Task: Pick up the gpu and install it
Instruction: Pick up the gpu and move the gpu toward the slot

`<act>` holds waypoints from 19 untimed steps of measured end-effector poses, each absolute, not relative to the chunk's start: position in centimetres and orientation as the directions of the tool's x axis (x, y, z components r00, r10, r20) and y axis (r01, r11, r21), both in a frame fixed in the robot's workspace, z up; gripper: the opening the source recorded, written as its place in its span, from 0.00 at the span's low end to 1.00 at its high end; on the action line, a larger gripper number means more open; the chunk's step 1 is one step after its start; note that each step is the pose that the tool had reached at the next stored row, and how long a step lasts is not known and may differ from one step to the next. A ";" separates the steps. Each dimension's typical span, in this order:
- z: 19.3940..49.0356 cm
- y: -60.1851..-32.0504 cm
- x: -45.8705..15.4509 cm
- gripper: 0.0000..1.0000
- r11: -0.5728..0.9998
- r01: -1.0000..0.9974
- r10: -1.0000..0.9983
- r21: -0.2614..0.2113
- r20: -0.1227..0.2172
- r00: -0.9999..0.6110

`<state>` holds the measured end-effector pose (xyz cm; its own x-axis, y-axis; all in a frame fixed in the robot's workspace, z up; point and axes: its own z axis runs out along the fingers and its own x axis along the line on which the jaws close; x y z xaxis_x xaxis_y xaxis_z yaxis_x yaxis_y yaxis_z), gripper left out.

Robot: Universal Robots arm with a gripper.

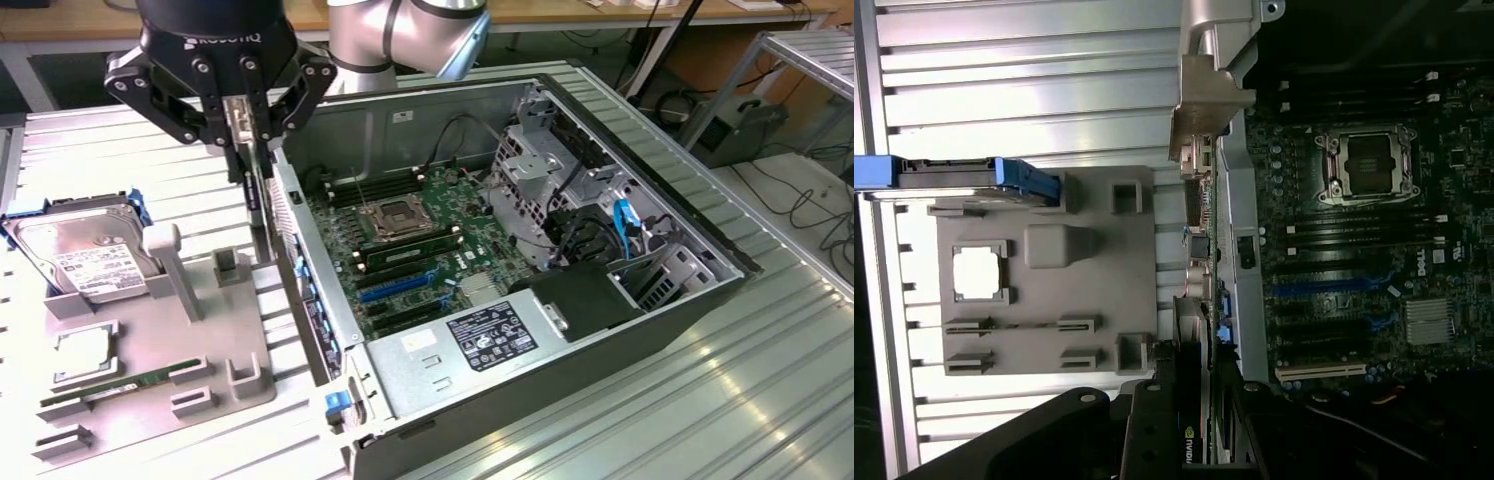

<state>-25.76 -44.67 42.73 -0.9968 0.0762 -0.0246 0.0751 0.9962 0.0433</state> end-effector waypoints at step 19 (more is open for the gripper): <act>42.7 -44.7 -23.8 0.26 0.996 0.075 0.076 0.043 -0.025 -0.997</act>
<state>-23.80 -44.67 42.73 -0.9968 0.0762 -0.0246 0.0751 0.9962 0.0432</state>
